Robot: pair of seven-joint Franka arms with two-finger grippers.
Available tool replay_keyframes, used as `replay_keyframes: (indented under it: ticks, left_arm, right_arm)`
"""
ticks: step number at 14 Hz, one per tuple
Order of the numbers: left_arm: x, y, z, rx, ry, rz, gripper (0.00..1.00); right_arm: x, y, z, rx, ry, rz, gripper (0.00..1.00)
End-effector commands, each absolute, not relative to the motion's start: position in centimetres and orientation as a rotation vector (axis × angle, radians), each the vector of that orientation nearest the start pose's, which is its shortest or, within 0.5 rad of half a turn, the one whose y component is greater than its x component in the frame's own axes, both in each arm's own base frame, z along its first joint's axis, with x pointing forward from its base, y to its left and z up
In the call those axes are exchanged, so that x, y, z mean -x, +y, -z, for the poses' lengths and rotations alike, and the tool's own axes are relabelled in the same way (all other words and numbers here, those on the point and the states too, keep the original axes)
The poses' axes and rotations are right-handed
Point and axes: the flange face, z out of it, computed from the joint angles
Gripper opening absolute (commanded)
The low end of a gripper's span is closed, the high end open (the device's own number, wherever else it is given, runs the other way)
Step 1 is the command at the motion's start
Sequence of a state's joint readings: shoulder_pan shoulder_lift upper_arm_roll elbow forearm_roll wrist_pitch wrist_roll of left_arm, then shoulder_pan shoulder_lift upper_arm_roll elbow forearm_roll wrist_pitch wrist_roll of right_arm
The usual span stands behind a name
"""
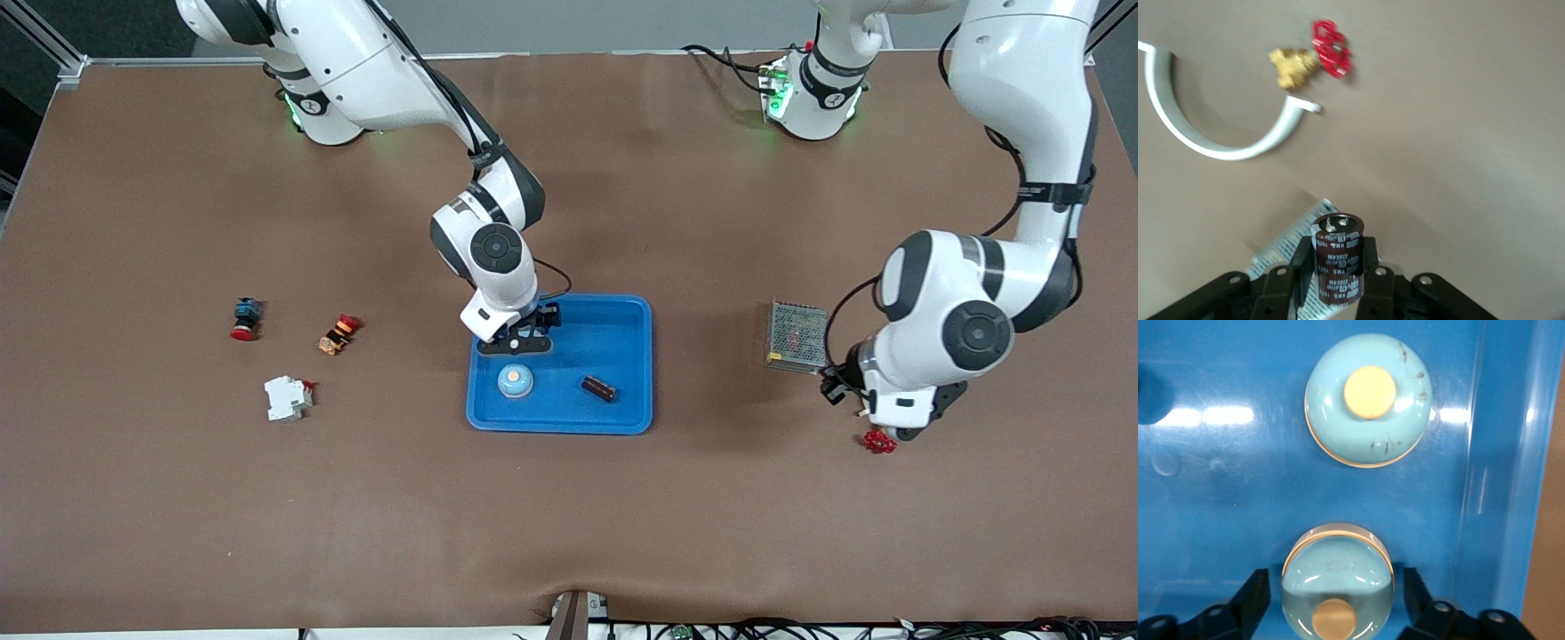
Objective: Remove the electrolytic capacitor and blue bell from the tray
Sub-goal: 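Carry the capacitor toward the white arc while the right gripper grasps the bell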
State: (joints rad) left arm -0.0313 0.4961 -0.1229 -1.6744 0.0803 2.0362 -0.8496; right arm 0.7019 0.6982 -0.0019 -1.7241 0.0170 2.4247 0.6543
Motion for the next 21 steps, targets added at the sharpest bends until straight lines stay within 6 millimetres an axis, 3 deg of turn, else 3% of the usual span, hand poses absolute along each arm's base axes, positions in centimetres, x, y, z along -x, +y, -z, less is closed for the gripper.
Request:
replay_keyframes:
  ticks: [1, 4, 5, 9, 10, 13, 15, 19, 20, 21]
  left_arm:
    - [-64.5, -4.6, -30.4, 2.874, -0.912, -0.157, 0.0]
    - [-64.3, 0.2, -28.4, 2.884, -0.861, -0.123, 0.0]
    - [-64.4, 1.9, -27.5, 2.895, -0.851, -0.112, 0.0]
    - [-64.9, 4.7, -25.1, 2.922, -0.853, -0.059, 0.0]
    - [-65.0, 6.0, -24.7, 2.92, -0.884, -0.044, 0.0]
    - [-65.1, 6.8, -22.8, 2.917, -0.845, -0.012, 0.0]
    - [-64.6, 8.3, -21.1, 2.904, -0.855, -0.03, 0.0]
    - [-64.1, 8.7, -19.0, 2.899, -0.862, -0.082, 0.0]
    - [-64.1, 8.8, -19.0, 2.898, -0.867, -0.082, 0.07]
    - [-64.1, 8.7, -19.0, 2.896, -0.873, -0.086, 0.33]
  right_arm:
    - [-51.4, 43.6, -17.8, 3.132, -0.072, 0.01, 0.76]
    - [-51.4, 43.6, -17.8, 3.132, -0.073, 0.01, 0.46]
    - [-51.4, 43.6, -17.9, 3.131, -0.072, 0.012, 0.43]
    - [-52.1, 43.4, -19.3, 3.126, -0.102, 0.014, 0.41]
    - [-52.3, 43.5, -20.4, 3.134, -0.102, -0.004, 0.41]
    - [-55.0, 43.0, -26.7, 3.17, -0.152, -0.111, 0.41]
    - [-56.9, 41.2, -30.8, 3.176, -0.185, -0.16, 0.41]
    - [-60.9, 33.7, -38.0, 3.138, -0.442, -0.199, 0.4]
    - [-61.7, 31.7, -39.8, 3.112, -0.535, -0.175, 0.4]
    - [-62.4, 29.3, -40.9, 3.092, -0.624, -0.182, 0.4]
